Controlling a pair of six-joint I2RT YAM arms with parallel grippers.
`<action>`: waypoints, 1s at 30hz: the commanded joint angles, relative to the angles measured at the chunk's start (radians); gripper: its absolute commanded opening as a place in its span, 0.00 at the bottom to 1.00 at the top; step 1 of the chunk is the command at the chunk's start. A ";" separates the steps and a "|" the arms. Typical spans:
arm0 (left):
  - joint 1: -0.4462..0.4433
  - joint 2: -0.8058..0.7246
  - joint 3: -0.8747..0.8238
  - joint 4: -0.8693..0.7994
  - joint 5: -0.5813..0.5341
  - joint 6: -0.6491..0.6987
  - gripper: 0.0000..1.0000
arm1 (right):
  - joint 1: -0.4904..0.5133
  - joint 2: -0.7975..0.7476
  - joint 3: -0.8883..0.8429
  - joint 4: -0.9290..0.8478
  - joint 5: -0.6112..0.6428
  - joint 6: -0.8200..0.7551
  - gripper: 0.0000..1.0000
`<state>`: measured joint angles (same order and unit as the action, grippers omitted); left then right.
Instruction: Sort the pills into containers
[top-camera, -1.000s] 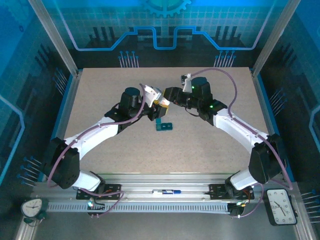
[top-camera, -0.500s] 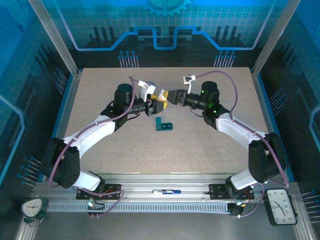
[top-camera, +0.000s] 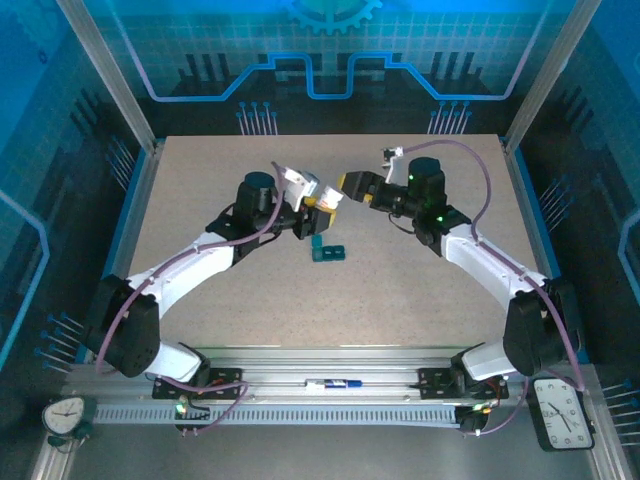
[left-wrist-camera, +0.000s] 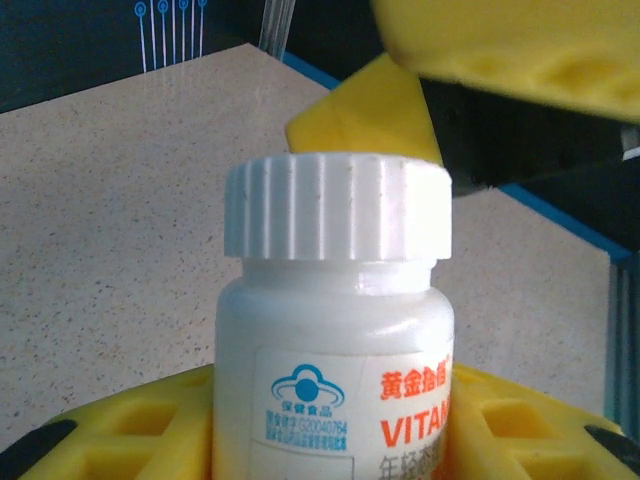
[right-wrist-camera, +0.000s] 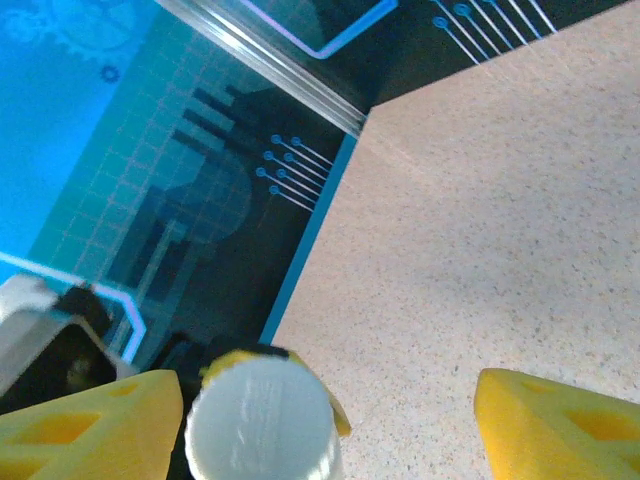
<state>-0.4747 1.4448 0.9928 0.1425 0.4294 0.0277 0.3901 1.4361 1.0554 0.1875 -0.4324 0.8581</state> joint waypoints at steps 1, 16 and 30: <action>-0.018 -0.002 0.046 -0.044 -0.065 0.089 0.14 | 0.028 0.026 0.069 -0.118 0.061 0.018 0.79; -0.043 0.022 0.069 -0.046 -0.090 0.097 0.14 | 0.080 0.090 0.093 -0.118 0.058 0.025 0.53; 0.044 -0.012 0.014 0.154 0.131 -0.168 0.14 | 0.020 0.026 -0.067 0.150 -0.110 -0.204 0.44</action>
<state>-0.4877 1.4693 1.0126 0.1165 0.4641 -0.0063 0.4366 1.4906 1.0264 0.3012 -0.4927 0.7654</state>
